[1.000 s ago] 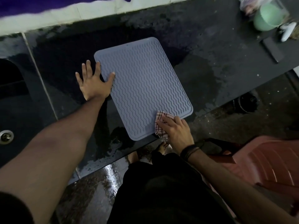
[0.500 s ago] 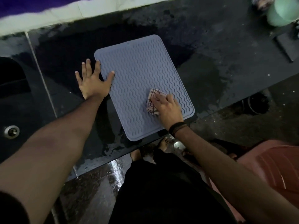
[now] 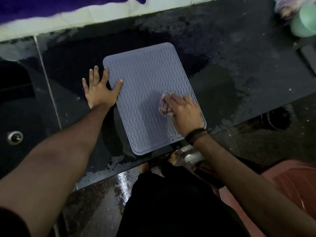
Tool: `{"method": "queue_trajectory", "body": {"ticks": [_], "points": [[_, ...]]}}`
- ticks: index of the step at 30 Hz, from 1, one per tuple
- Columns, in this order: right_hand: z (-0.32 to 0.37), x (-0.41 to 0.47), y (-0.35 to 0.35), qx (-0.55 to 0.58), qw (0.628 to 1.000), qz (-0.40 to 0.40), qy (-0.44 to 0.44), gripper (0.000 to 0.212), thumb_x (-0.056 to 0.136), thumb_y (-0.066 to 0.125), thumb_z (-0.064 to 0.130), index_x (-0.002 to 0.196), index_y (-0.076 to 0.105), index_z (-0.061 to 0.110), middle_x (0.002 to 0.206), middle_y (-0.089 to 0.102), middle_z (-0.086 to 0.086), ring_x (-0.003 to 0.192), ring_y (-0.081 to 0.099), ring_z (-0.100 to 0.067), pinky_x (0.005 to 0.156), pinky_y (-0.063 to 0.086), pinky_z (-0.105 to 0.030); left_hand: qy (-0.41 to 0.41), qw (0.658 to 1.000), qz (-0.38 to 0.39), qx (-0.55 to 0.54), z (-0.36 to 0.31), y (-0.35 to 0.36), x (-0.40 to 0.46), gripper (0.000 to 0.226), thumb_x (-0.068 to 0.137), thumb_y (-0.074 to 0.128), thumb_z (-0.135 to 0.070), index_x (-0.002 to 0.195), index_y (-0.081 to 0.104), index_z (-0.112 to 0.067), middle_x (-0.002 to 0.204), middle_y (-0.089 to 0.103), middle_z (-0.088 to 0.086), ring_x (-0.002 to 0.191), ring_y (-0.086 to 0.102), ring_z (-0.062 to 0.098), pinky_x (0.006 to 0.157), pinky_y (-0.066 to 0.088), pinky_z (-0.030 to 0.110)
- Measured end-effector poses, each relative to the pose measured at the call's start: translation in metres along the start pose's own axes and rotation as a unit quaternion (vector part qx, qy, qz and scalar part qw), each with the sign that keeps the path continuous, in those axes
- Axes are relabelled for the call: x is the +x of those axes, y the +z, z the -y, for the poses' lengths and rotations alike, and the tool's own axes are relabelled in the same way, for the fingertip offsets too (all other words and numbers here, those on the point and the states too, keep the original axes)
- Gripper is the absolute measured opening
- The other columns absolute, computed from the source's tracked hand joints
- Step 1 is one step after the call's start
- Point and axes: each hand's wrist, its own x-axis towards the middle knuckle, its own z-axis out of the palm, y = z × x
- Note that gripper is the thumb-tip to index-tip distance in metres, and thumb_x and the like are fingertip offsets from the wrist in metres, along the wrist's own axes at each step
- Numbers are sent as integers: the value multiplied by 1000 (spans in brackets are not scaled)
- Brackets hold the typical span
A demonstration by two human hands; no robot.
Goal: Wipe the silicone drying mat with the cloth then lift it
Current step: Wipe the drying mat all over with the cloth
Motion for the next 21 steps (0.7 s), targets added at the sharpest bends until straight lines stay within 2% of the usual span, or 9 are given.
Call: {"method": "queue_trajectory", "body": {"ticks": [2, 5, 10, 15, 18, 20, 21], "points": [[6, 28, 10, -4, 999, 41, 5, 53, 80, 59, 19, 133, 54, 19, 136, 55, -2, 114, 47, -30, 91, 42, -43, -2, 1000, 3, 2, 0, -1, 0, 90, 90, 21, -88, 161, 25, -33, 172, 13, 4, 159, 3, 21, 128, -3, 50], [2, 24, 32, -34, 994, 105, -5, 55, 82, 65, 17, 135, 51, 21, 142, 48, -1, 123, 41, -30, 98, 36, -44, -3, 1000, 7, 5, 0, 0, -1, 90, 90, 20, -88, 162, 23, -34, 172, 12, 3, 159, 3, 20, 127, -4, 49], [-17, -56, 35, -48, 997, 62, -19, 56, 68, 67, 13, 123, 62, 21, 128, 57, -1, 105, 49, -29, 83, 44, -41, -8, 1000, 2, 4, -2, -1, 1, 91, 89, 20, -89, 161, 25, -34, 172, 13, 3, 159, 3, 20, 127, -4, 49], [-29, -99, 20, -80, 991, 104, -26, 53, 65, 72, 19, 118, 63, 27, 124, 59, 5, 102, 52, -25, 81, 45, -38, -8, 1000, 11, 11, -3, -5, -1, 92, 89, 18, -89, 162, 22, -33, 172, 11, 4, 159, 1, 21, 127, -6, 50], [-29, -80, 5, -46, 997, 64, -13, 42, 71, 62, 14, 111, 68, 25, 114, 65, 4, 95, 53, -26, 76, 45, -38, -4, 1000, 26, 15, -4, -9, -1, 92, 90, 19, -88, 163, 20, -32, 173, 9, 5, 159, 0, 22, 127, -6, 51], [-26, -55, -4, -1, 1000, 6, -5, 42, 73, 57, 21, 114, 67, 21, 115, 66, 0, 94, 53, -29, 75, 45, -40, 0, 999, 40, 16, -6, -14, -2, 92, 90, 21, -88, 163, 18, -32, 173, 7, 5, 159, -2, 22, 127, -7, 52], [-24, -40, -6, 11, 1000, -14, -2, 44, 74, 60, 24, 118, 65, 20, 119, 64, -2, 96, 53, -30, 77, 46, -41, 6, 999, 47, 17, -7, -16, -1, 93, 90, 22, -88, 164, 18, -32, 173, 6, 5, 159, -2, 22, 127, -7, 52]]}}
